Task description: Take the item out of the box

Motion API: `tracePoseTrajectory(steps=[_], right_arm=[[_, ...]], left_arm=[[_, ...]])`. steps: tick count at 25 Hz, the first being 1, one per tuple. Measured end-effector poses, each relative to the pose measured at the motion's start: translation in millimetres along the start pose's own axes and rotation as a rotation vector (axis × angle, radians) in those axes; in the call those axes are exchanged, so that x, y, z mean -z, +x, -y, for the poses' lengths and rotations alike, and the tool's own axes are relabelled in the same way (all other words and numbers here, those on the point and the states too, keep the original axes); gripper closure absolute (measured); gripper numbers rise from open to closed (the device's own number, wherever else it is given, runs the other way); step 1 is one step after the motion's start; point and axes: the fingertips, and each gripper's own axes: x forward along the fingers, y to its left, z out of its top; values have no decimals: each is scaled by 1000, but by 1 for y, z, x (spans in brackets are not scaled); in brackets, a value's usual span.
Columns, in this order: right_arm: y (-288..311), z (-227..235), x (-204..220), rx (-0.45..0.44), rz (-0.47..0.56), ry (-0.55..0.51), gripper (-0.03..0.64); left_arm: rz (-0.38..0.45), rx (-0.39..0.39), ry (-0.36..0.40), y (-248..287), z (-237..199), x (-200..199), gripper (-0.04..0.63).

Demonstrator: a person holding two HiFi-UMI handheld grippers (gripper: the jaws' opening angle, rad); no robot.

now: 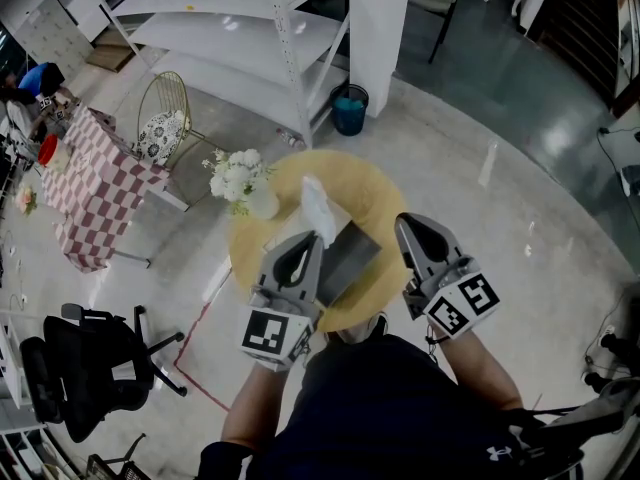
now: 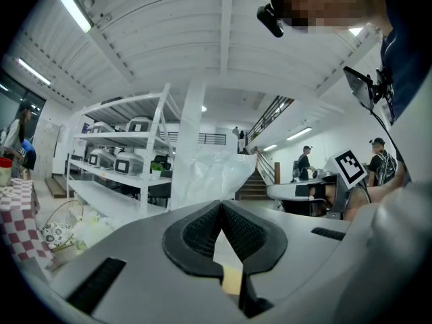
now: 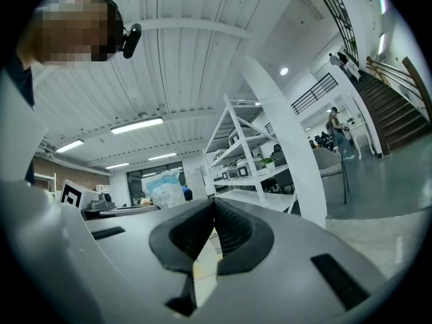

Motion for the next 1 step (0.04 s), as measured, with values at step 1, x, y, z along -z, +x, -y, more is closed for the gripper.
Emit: tracePoseTrajectory(steps=[1], right_arm=[[0,0,1,0,-1,2,604]], left_arm=[[1,0,-1,0,0,0,577]])
